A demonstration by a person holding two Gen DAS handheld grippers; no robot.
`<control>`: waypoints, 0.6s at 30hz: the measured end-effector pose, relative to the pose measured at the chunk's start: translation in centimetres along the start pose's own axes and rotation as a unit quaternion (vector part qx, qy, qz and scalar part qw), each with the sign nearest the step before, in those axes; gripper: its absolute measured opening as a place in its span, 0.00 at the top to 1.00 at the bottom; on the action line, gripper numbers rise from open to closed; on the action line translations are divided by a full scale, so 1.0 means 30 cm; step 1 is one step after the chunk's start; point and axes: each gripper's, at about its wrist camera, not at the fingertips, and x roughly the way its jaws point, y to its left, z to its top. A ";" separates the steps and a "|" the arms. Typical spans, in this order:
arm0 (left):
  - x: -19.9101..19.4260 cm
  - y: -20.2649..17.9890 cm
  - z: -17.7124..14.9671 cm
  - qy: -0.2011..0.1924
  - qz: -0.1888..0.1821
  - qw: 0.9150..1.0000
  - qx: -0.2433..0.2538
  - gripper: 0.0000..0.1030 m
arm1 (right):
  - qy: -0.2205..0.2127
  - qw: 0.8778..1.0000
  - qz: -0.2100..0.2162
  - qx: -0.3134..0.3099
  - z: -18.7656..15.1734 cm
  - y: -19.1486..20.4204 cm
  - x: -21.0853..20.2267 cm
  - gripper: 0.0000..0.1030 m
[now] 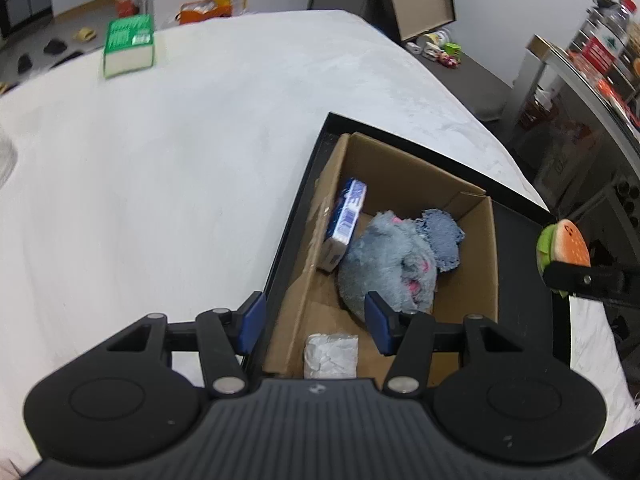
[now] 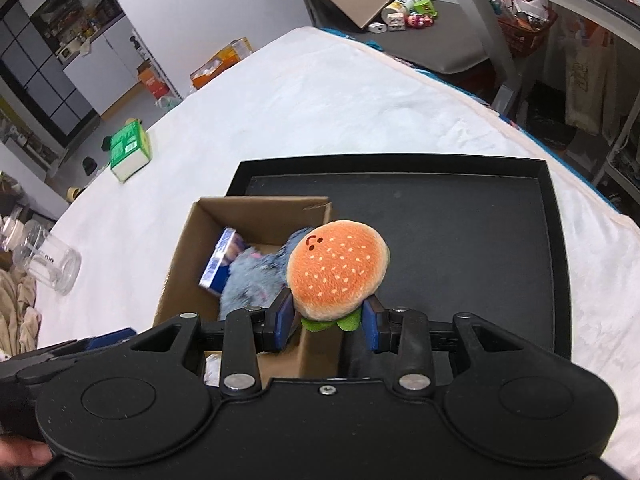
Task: Organize soft objects
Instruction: 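Carry the hamburger plush into the box and open the right tool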
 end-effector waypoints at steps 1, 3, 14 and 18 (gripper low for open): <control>0.006 0.009 -0.003 0.002 -0.004 1.000 -0.006 0.50 | 0.001 1.000 -0.002 -0.002 -0.002 0.011 -0.001 0.66; 0.018 0.022 -0.012 0.006 -0.010 1.000 -0.009 0.51 | 0.002 1.000 -0.004 -0.007 -0.008 0.039 -0.001 0.66; 0.073 0.104 -0.041 0.029 -0.018 0.999 -0.022 0.83 | 0.008 1.000 0.001 -0.026 -0.042 0.181 0.029 0.65; 0.069 0.110 -0.040 0.030 -0.026 0.999 -0.031 0.86 | 0.014 0.999 0.000 -0.033 -0.059 0.221 0.047 0.65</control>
